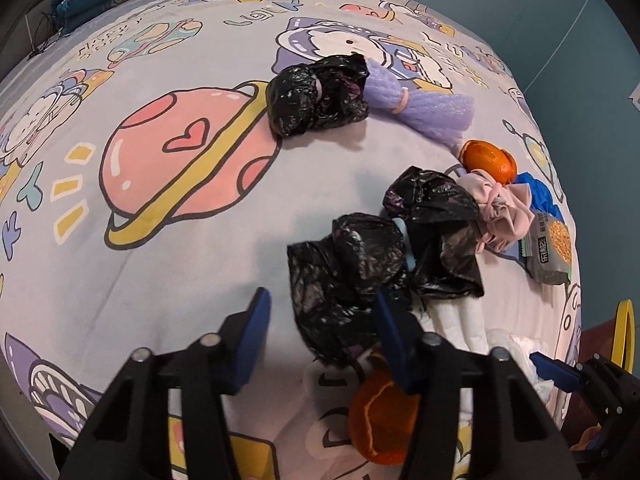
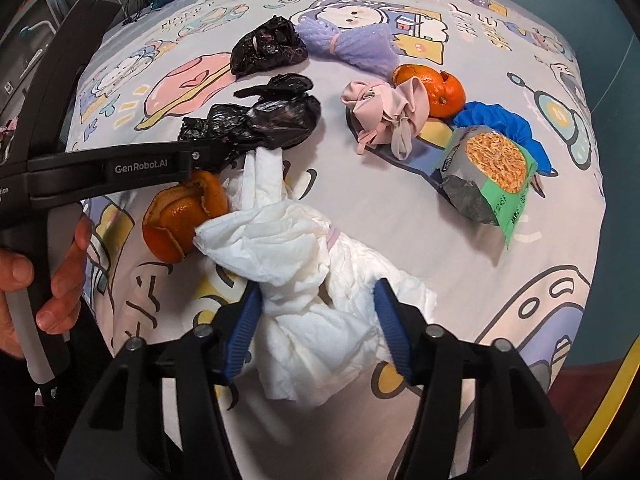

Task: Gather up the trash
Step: 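Grasp the black plastic bags with the left tool while the right tool grasps white tissues, then lift the black bags with the left tool while the right tool lifts the tissues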

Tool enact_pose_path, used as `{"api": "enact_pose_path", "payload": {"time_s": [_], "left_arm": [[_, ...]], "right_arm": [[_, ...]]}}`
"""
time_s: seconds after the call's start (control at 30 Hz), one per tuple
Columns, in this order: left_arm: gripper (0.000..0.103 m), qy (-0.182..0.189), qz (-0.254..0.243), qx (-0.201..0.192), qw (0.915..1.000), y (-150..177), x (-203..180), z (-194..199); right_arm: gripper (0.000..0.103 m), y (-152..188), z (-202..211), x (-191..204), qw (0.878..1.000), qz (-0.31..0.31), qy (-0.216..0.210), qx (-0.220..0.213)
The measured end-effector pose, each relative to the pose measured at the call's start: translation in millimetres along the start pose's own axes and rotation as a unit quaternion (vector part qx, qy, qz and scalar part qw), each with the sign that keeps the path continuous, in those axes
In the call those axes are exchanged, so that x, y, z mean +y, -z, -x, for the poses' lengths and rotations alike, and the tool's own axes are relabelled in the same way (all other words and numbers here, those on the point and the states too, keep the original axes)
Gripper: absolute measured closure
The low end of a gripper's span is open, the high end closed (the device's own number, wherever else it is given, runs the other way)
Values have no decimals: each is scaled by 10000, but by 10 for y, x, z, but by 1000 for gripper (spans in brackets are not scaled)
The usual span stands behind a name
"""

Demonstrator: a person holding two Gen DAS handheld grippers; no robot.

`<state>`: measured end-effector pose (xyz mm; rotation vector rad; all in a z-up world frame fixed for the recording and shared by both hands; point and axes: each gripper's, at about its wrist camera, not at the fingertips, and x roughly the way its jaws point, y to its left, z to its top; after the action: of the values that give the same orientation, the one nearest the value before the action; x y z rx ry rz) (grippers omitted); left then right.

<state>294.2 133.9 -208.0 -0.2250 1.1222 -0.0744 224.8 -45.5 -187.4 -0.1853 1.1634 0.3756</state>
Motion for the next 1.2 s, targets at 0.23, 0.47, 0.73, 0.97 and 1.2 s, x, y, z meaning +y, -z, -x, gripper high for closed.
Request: {"api": "enact_pose_path", "payload": {"time_s": [0.23, 0.47, 0.73, 0.97, 1.2], "left_arm": [[73, 101, 219, 20, 9997, 29, 106, 46], [81, 189, 382, 26, 9991, 43, 173, 89], [89, 254, 518, 1, 9983, 67, 225, 156], [97, 264, 549, -66, 9981, 74, 248, 237], [99, 291, 597, -106, 9977, 106, 256, 283]], "right_arm": [[70, 40, 75, -23, 10000, 8, 29, -33], [75, 80, 165, -80, 9999, -76, -73, -75], [78, 146, 213, -204, 9996, -247, -134, -23], [86, 195, 310, -289, 9993, -341, -141, -111], [88, 240, 435, -380, 9983, -486, -255, -186]]}}
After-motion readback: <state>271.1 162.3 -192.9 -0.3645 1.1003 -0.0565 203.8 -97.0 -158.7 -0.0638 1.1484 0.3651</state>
